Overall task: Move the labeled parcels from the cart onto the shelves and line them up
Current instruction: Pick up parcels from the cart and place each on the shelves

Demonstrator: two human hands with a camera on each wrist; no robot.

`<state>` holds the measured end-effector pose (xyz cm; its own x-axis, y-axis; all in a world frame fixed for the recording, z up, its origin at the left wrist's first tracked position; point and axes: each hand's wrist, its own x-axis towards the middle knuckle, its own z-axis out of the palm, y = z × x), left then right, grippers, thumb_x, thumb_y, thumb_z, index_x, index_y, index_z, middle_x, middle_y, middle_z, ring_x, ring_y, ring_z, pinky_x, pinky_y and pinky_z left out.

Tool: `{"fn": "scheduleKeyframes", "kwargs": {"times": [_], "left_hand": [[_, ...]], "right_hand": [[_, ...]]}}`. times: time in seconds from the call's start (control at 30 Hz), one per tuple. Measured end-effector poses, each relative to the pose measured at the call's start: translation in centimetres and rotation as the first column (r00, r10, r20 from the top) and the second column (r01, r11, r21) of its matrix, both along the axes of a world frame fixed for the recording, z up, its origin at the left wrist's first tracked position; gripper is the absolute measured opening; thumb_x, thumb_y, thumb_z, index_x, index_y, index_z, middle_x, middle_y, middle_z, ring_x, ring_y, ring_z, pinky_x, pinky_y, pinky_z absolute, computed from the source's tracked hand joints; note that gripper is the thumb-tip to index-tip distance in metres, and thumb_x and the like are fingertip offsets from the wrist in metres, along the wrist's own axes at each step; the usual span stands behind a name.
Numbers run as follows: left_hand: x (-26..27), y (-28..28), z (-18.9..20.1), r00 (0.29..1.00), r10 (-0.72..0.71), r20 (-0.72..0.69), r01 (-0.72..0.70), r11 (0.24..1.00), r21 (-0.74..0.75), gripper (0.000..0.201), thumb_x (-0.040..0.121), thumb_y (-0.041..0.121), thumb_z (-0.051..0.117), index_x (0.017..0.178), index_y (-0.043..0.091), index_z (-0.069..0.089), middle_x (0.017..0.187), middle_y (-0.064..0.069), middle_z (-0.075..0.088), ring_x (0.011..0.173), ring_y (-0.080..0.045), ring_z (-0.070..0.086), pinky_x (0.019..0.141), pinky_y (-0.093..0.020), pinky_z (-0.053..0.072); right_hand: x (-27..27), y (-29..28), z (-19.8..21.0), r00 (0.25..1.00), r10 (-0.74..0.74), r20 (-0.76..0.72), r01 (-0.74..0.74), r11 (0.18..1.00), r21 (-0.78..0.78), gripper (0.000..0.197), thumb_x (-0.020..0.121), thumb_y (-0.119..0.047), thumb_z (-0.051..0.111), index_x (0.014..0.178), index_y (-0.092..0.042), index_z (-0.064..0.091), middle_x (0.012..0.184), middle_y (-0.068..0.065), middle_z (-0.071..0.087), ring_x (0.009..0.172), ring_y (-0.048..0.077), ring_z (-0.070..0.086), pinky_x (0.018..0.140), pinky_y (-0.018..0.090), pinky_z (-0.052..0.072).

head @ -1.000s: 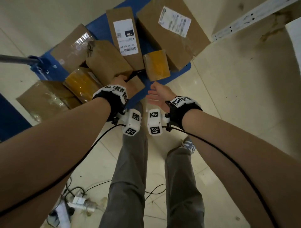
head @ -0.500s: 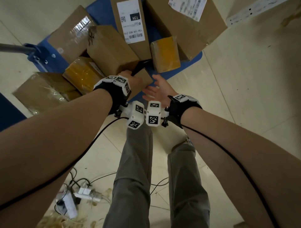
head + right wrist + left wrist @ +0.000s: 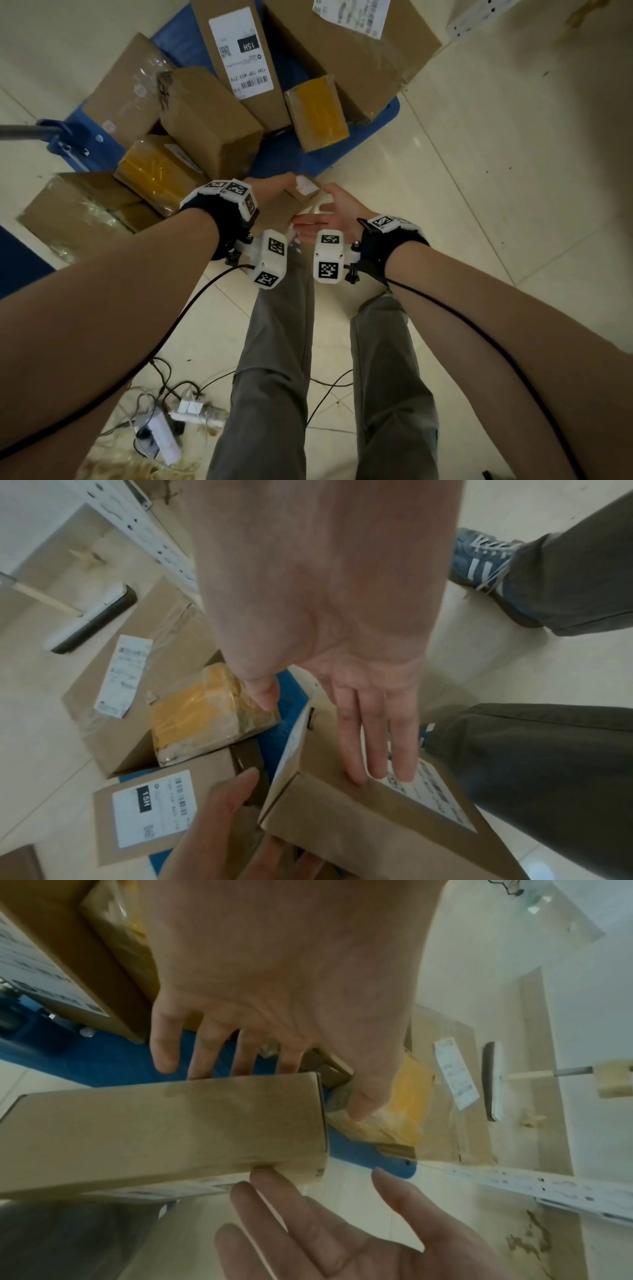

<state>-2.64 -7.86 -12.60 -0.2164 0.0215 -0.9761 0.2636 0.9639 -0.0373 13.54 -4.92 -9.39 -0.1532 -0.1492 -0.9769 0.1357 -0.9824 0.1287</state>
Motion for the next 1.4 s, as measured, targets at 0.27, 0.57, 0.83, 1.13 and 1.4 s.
{"fn": "scheduleKeyframes", "kwargs": {"times": [0.27,0.57,0.83,1.13,1.4], "left_hand": [[7.5,2.0,3.8,0.917,-0.386,0.097,0.363,0.911,0.196,0.067,0.079,0.066,0.066,0.119,0.014,0.054,0.118,-0.005,0.056,0.114,-0.024,0.051,0.084,-0.025,0.047],[16.3,4.4,7.5,0.909,-0.416,-0.025,0.389,0.826,0.409,0.072,0.057,0.066,0.075,0.107,0.019,0.056,0.092,0.005,0.053,0.094,-0.02,0.057,0.08,-0.032,0.042],[20.6,5.0,8.9,0.93,0.265,0.255,-0.321,0.923,0.212,0.066,0.074,0.041,0.08,0.125,0.021,0.043,0.12,-0.007,0.057,0.104,-0.028,0.063,0.083,-0.042,0.059],[22.9,3.8,8.4,0.826,0.435,0.358,-0.497,0.862,0.099,0.067,0.078,0.043,0.074,0.134,0.024,0.044,0.125,-0.01,0.055,0.105,-0.033,0.064,0.082,-0.049,0.059],[24.3,4.1,8.0,0.954,0.122,0.272,-0.144,0.987,0.065,0.038,0.094,0.051,0.052,0.109,0.017,0.058,0.095,-0.011,0.064,0.079,-0.023,0.061,0.071,-0.032,0.051]], "right_hand": [[6.3,0.1,2.4,1.0,-0.007,-0.006,0.007,1.0,0.024,0.076,0.094,-0.058,0.048,0.15,-0.006,0.036,0.113,0.035,0.066,0.099,0.041,0.068,0.085,0.049,0.058],[17.7,2.1,5.7,0.987,-0.138,0.085,0.119,0.973,0.2,0.061,0.093,-0.052,0.059,0.133,-0.006,0.047,0.12,0.024,0.068,0.114,0.039,0.066,0.101,0.056,0.051],[24.6,1.6,6.2,0.949,0.004,0.314,-0.1,0.952,0.291,0.03,0.096,-0.041,0.056,0.114,-0.017,0.059,0.096,0.005,0.058,0.095,0.024,0.057,0.093,0.045,0.05],[29.5,-1.2,6.2,0.928,-0.289,0.234,0.217,0.932,0.29,0.041,0.093,-0.043,0.066,0.126,-0.02,0.064,0.114,0.006,0.072,0.096,0.022,0.068,0.068,0.034,0.057],[31.1,0.2,8.0,0.939,-0.324,0.112,0.259,0.885,0.387,0.031,0.09,-0.046,0.061,0.114,-0.028,0.069,0.12,0.007,0.07,0.105,0.024,0.064,0.082,0.038,0.054]]}}
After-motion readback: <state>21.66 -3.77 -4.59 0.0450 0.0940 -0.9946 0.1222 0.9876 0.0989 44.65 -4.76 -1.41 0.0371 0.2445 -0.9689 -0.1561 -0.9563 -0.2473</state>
